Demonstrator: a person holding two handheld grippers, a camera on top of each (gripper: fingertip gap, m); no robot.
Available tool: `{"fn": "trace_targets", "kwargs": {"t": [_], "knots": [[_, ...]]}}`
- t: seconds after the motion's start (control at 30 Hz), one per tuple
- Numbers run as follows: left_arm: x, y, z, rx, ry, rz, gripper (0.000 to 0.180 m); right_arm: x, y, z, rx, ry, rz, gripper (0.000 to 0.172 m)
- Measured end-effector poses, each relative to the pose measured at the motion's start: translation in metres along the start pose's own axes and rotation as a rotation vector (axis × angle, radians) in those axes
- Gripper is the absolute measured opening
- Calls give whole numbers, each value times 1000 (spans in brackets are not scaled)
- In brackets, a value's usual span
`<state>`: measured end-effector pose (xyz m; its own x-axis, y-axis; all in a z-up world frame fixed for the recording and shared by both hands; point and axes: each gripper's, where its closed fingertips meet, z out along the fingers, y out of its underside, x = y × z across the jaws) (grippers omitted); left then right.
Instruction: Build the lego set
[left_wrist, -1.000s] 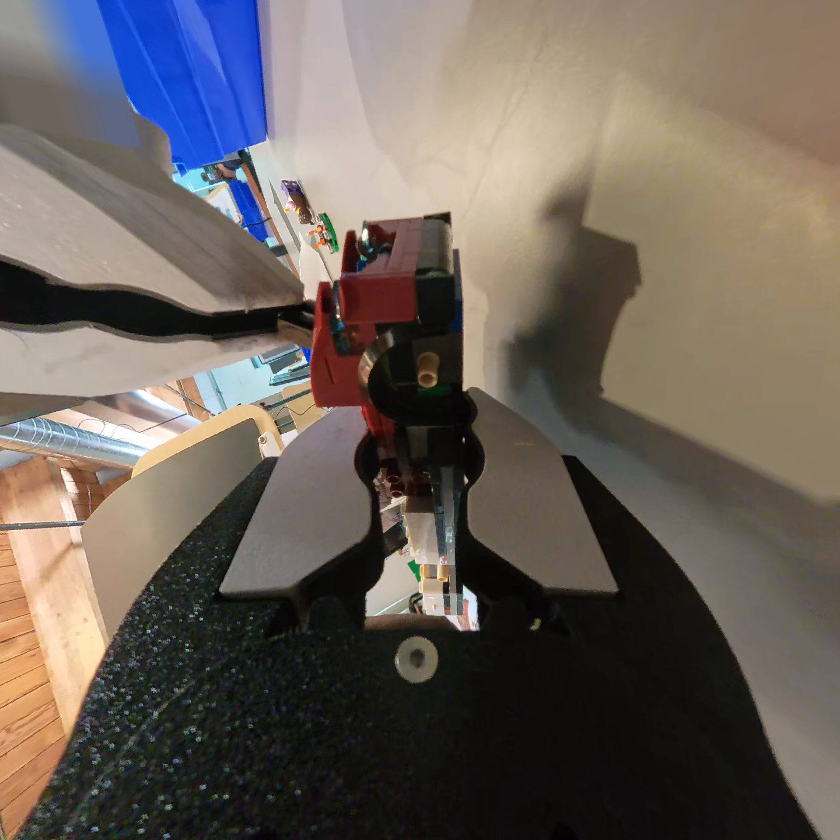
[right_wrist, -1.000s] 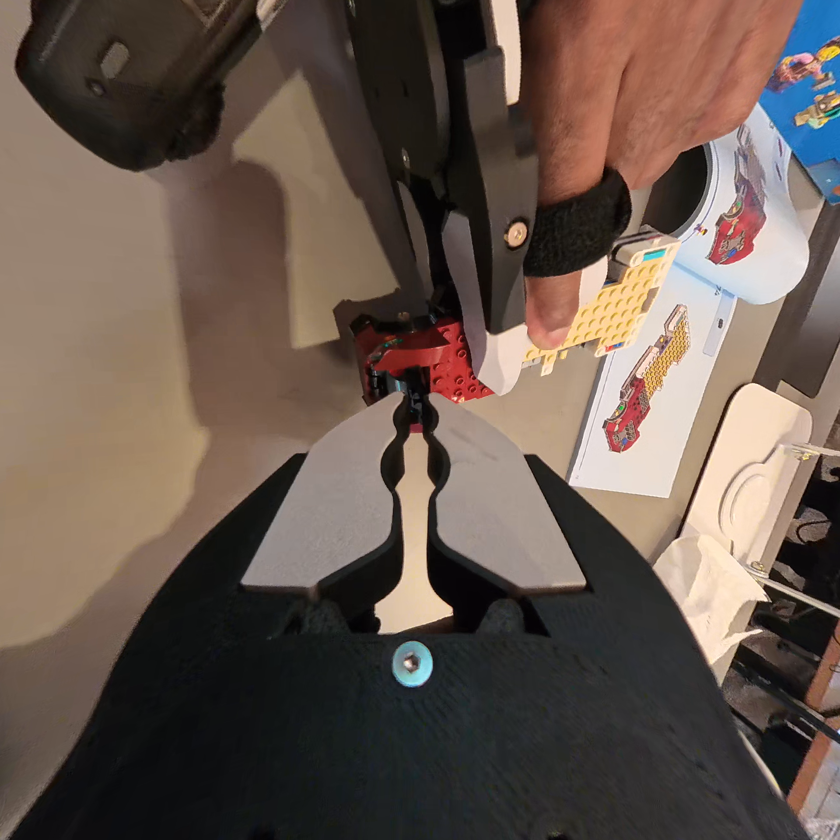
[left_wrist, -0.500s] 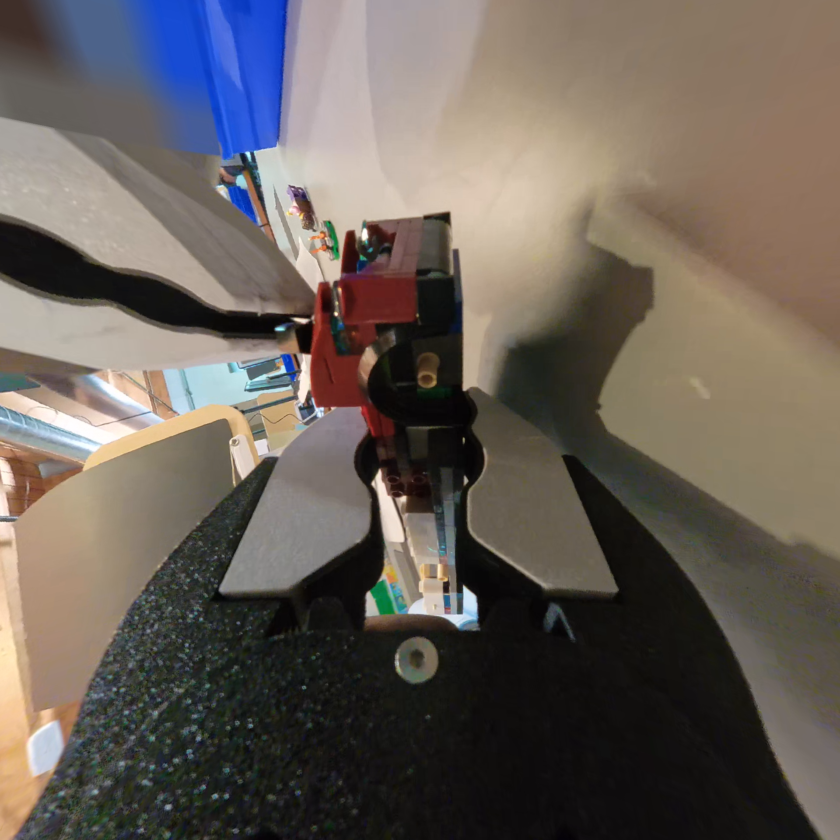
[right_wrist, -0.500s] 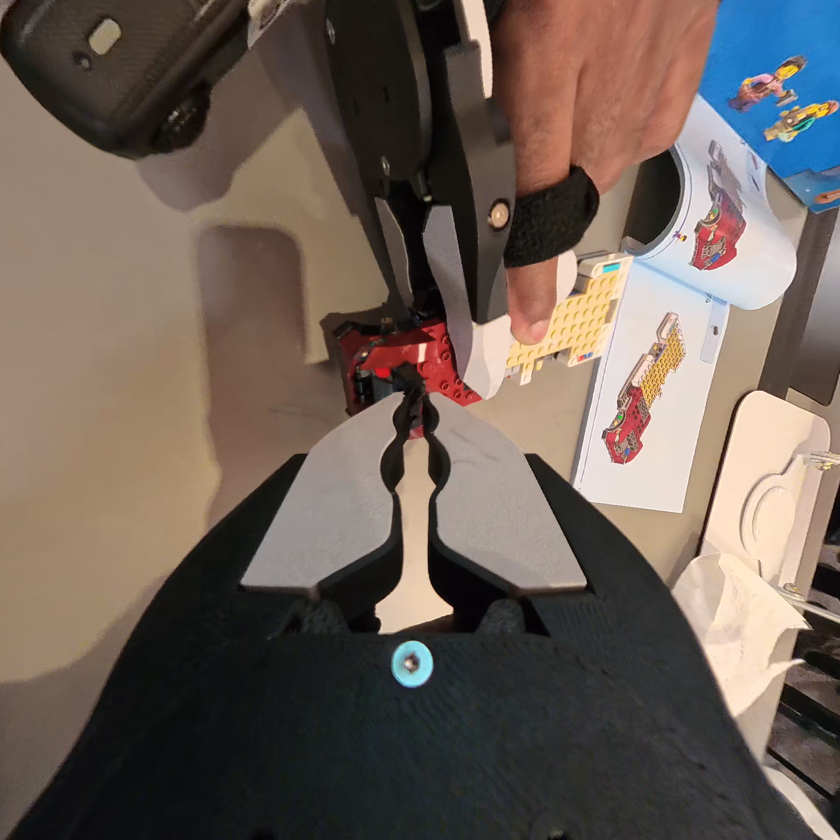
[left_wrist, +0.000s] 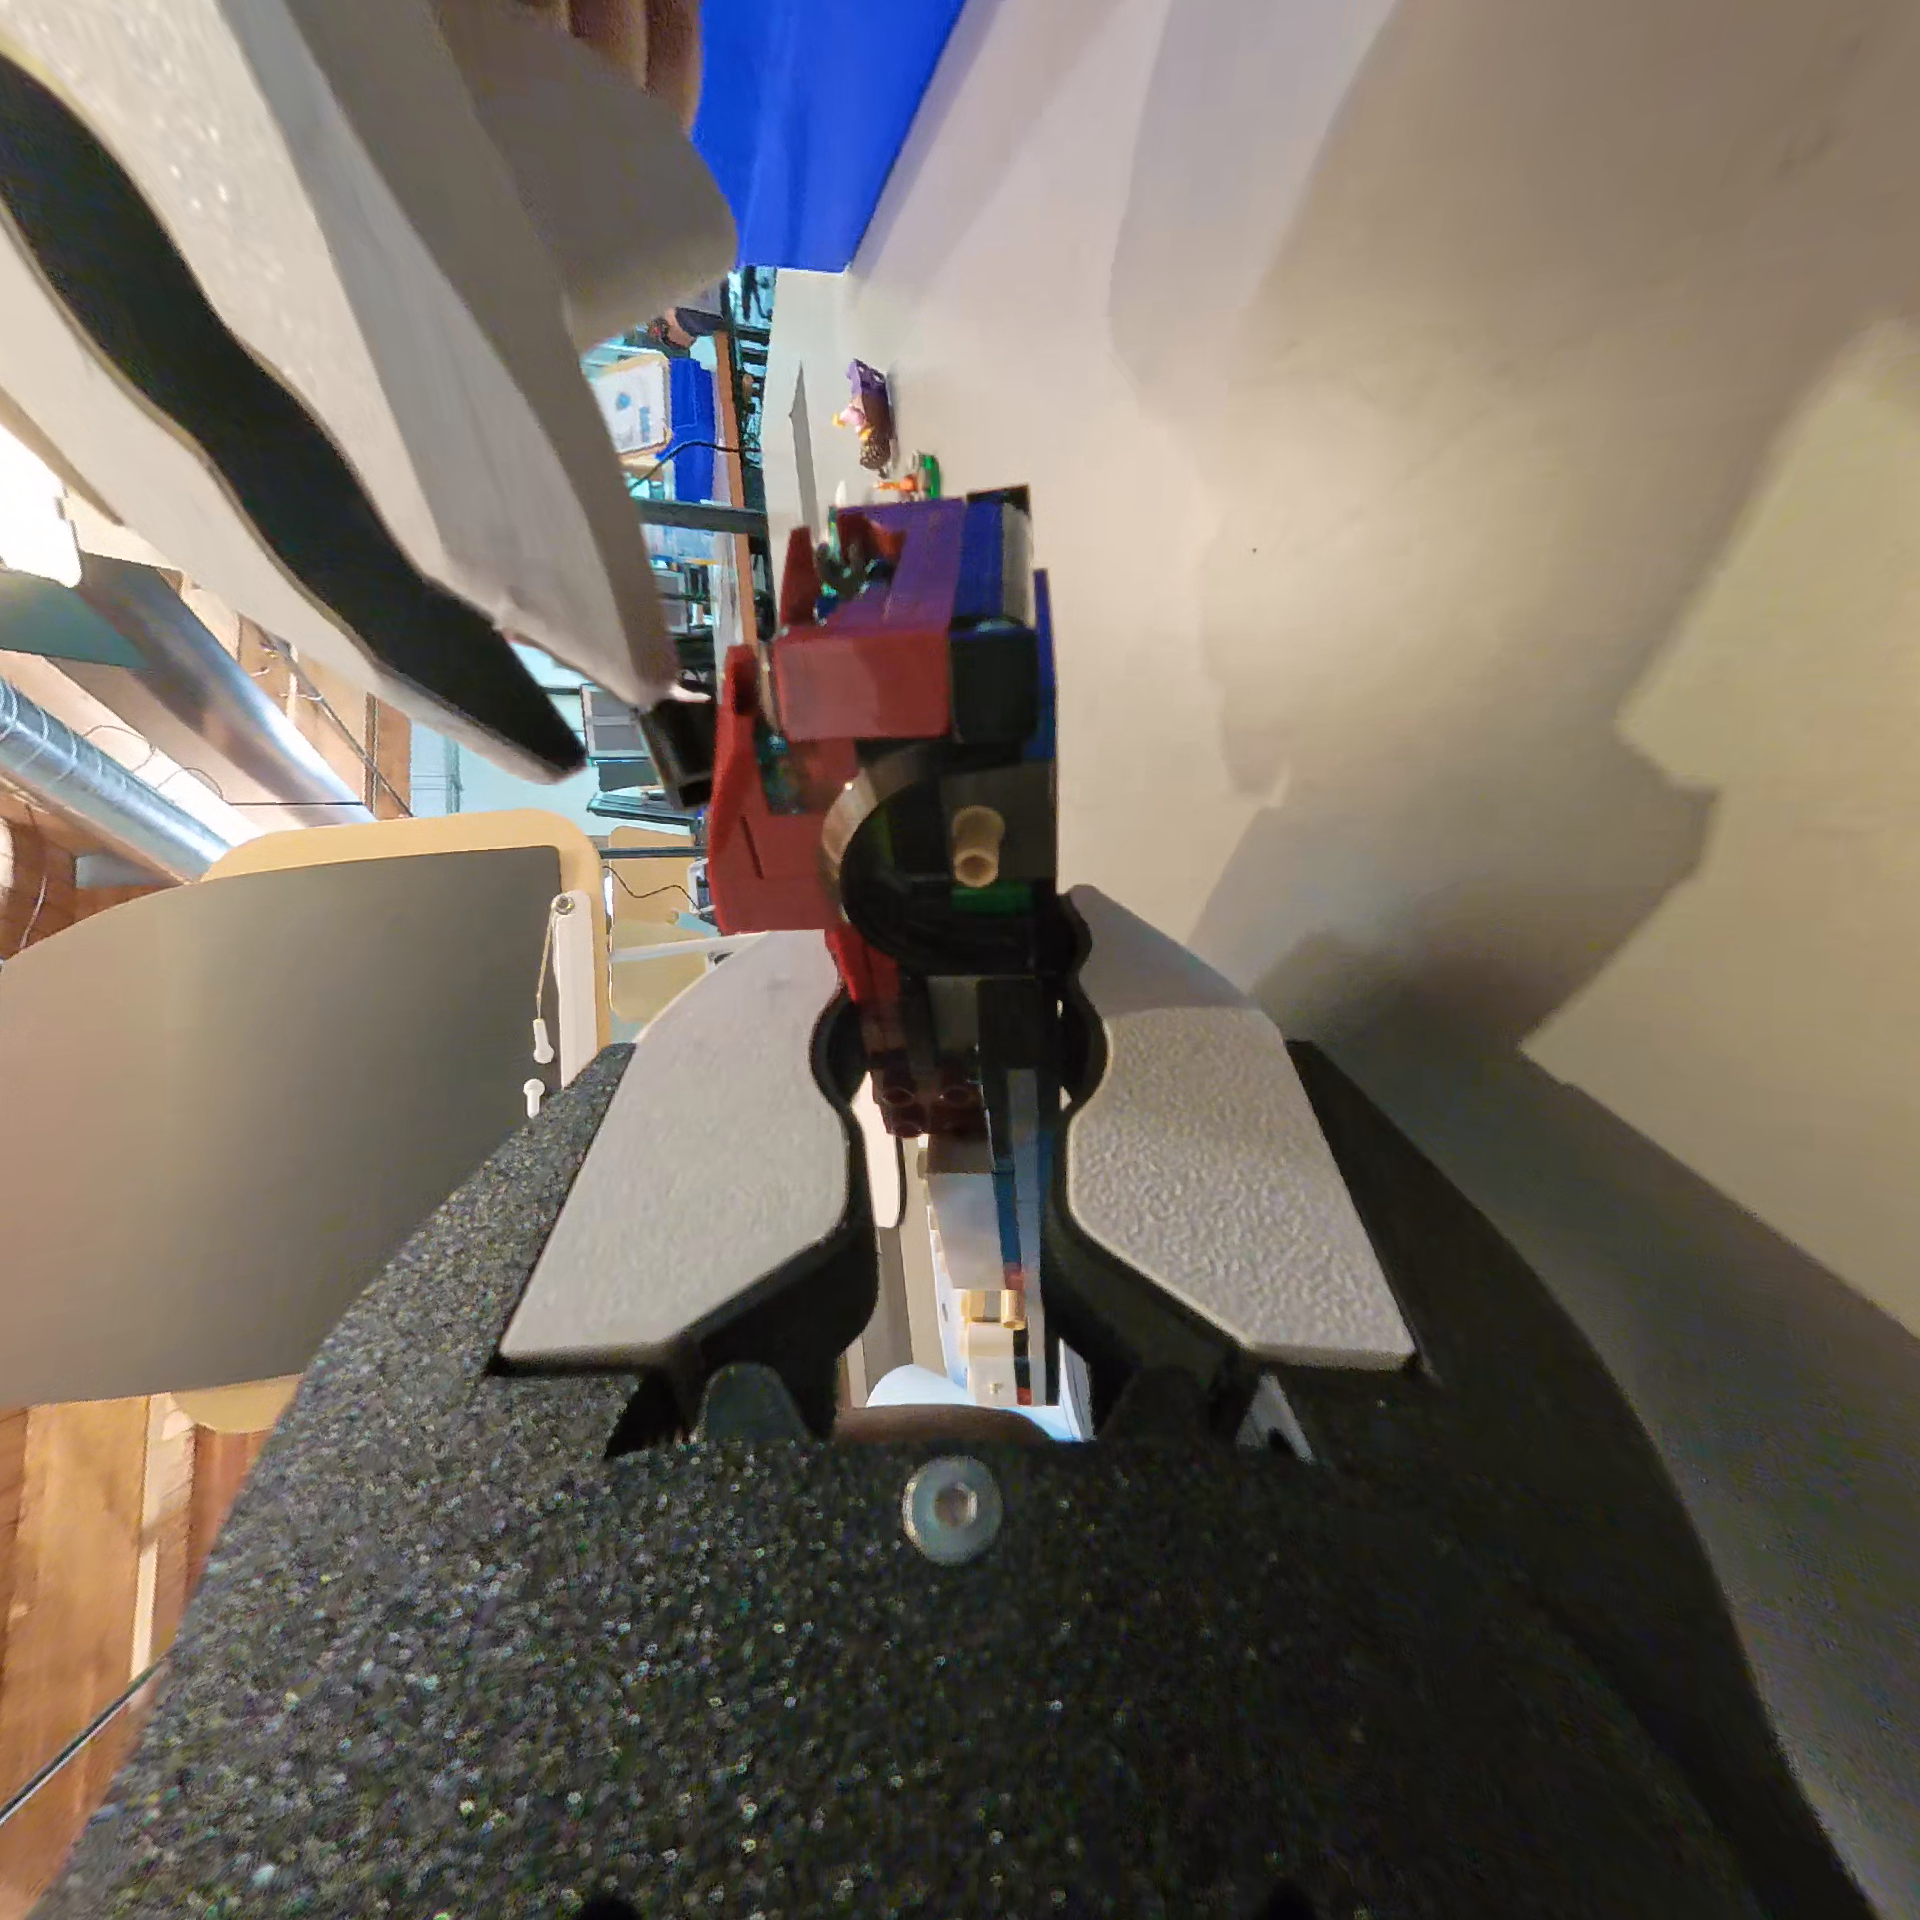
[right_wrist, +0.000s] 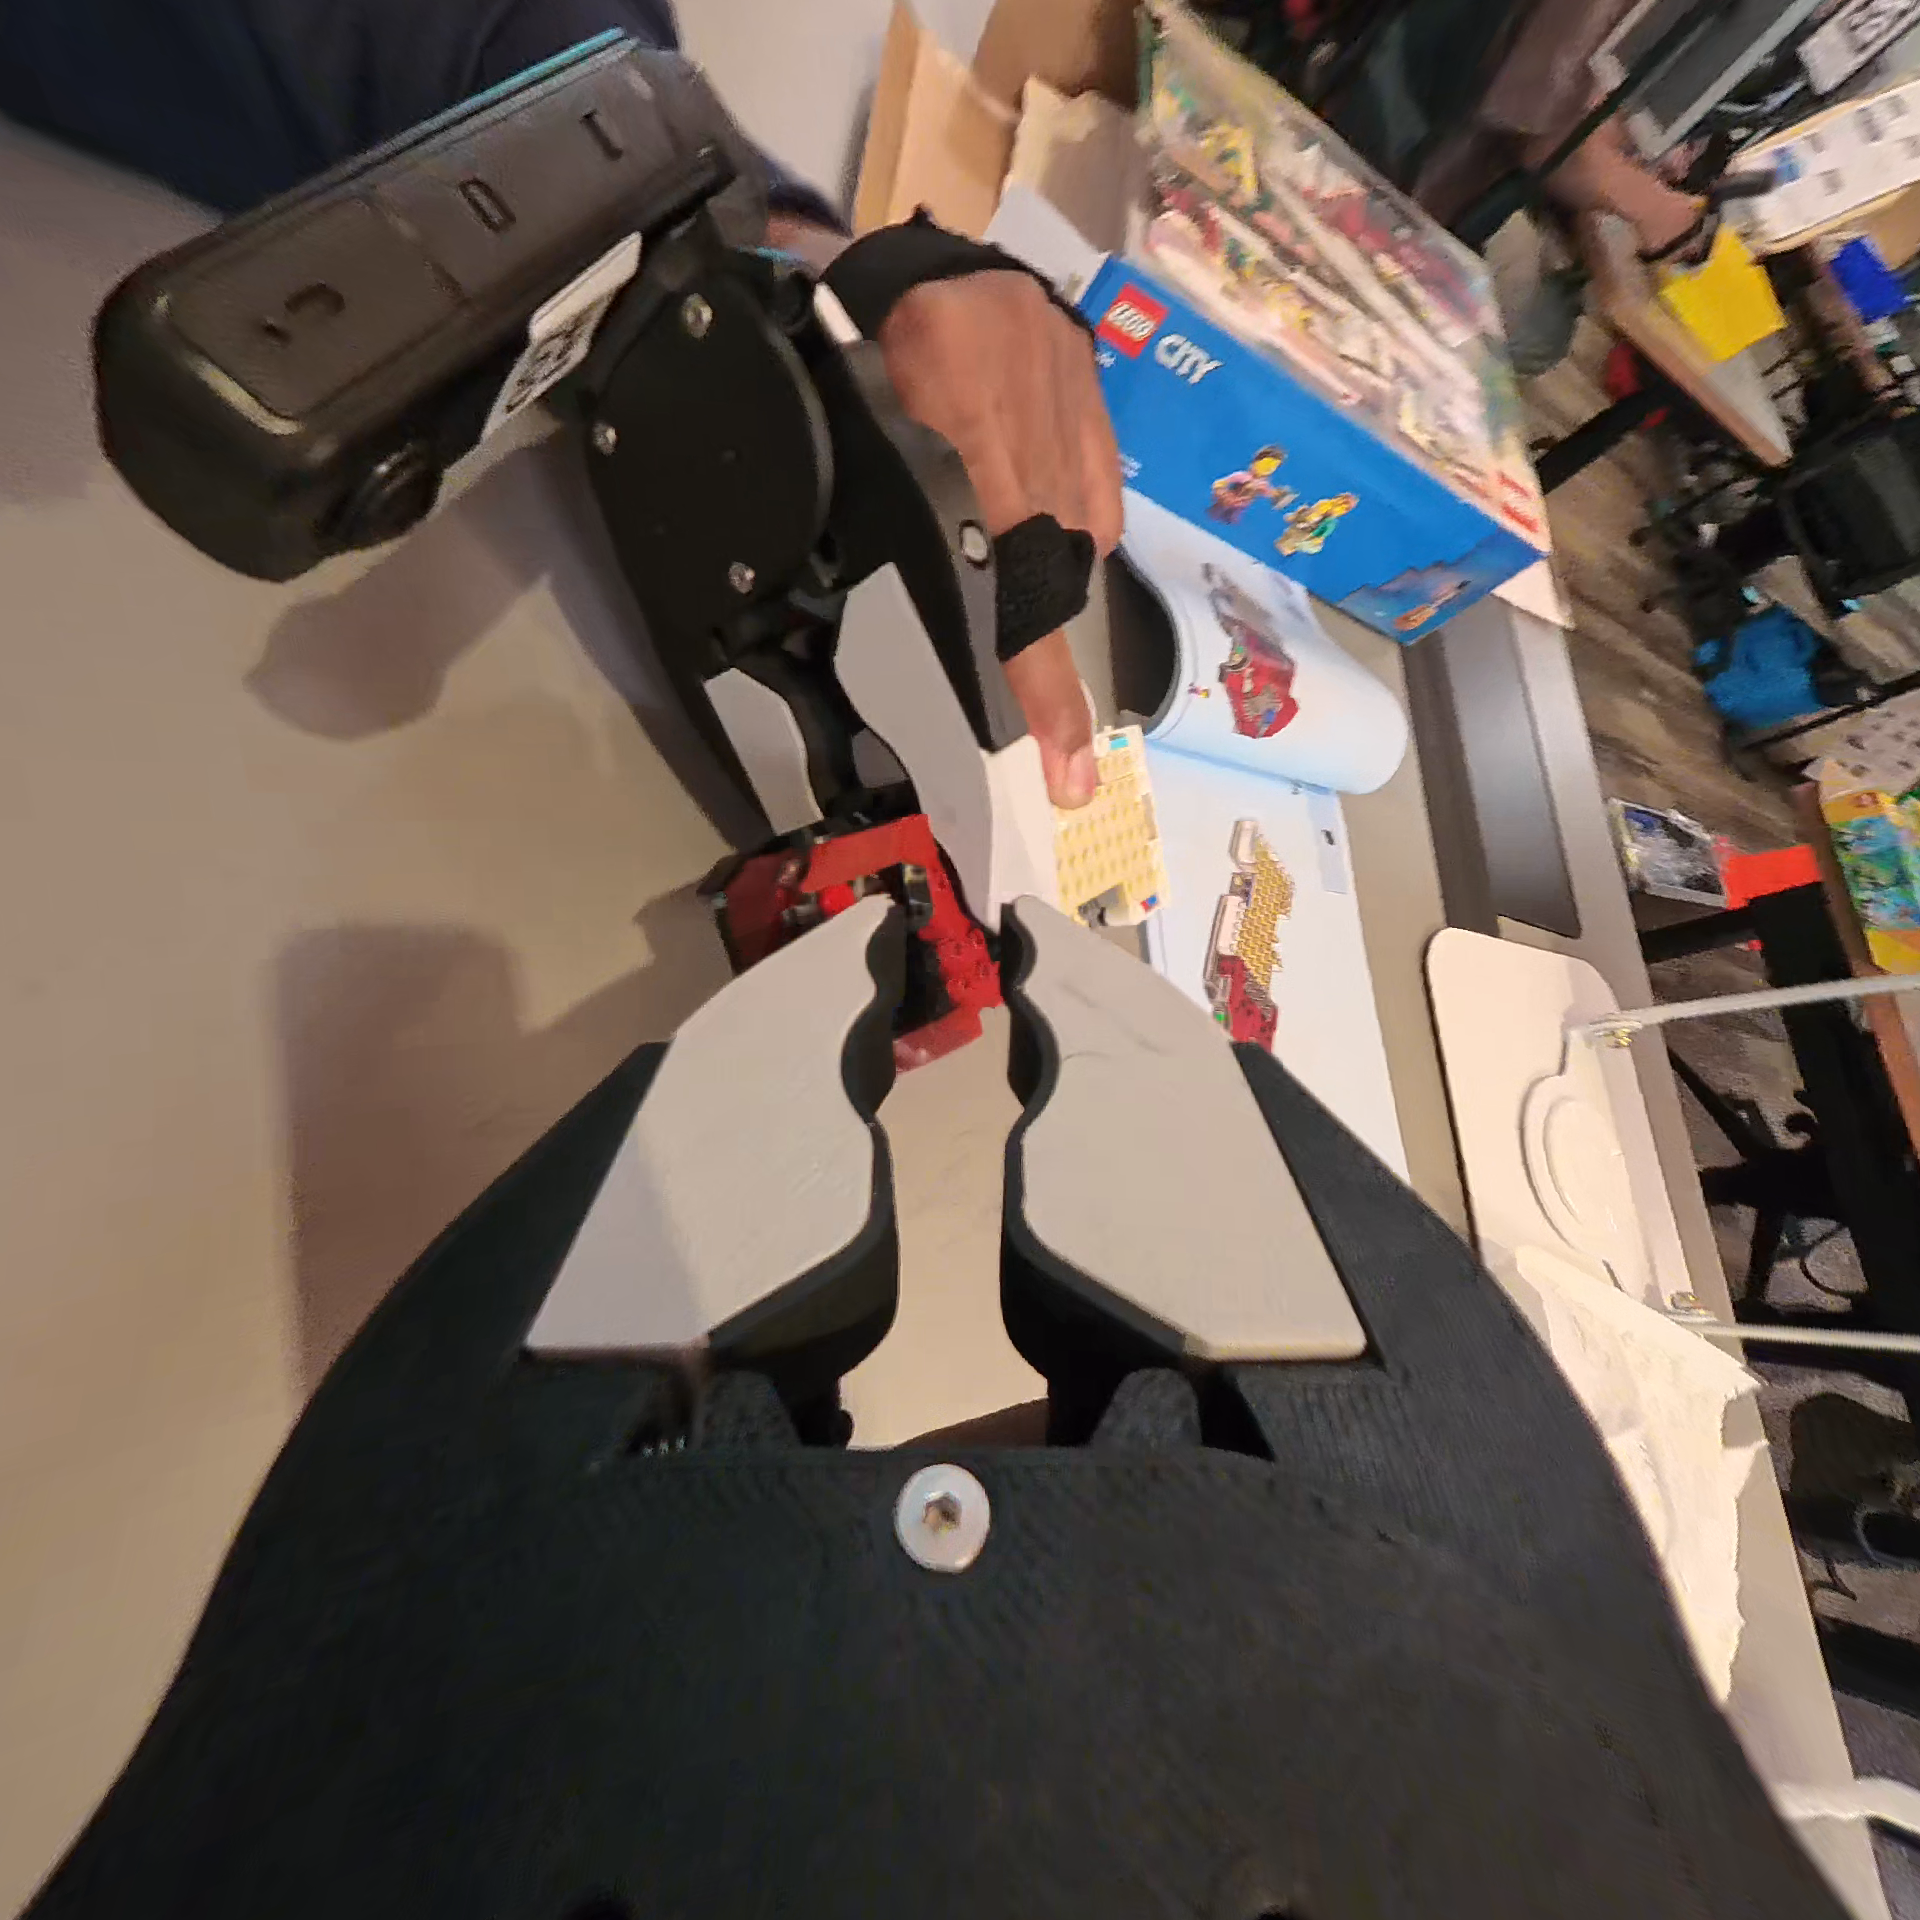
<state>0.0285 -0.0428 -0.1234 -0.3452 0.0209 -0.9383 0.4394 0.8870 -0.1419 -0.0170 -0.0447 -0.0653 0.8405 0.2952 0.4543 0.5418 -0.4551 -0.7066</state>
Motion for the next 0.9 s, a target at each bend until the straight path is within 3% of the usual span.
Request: {"fn": "trace_targets", "kwargs": {"t": [0.2, 0.33, 0.5, 0.67, 0.9], "knots": [[-4, -6, -4, 31, -33, -44, 34, -3, 7, -3, 45, -16, 62, 16], [-8, -7, -10, 37, -61, -60, 34, 2, 4, -16, 158, 36, 172, 18], [-9, -9, -13, 30, -80, -61, 34, -2, 3, -25, 213, 109, 170, 18], [0, -1, -12, -15, -56, -10, 34, -6, 32, -32, 101, 251, 157, 19], [5, 3, -12, -40, -62, 40, 34, -62, 89, -29, -133, 194, 394, 19]]}}
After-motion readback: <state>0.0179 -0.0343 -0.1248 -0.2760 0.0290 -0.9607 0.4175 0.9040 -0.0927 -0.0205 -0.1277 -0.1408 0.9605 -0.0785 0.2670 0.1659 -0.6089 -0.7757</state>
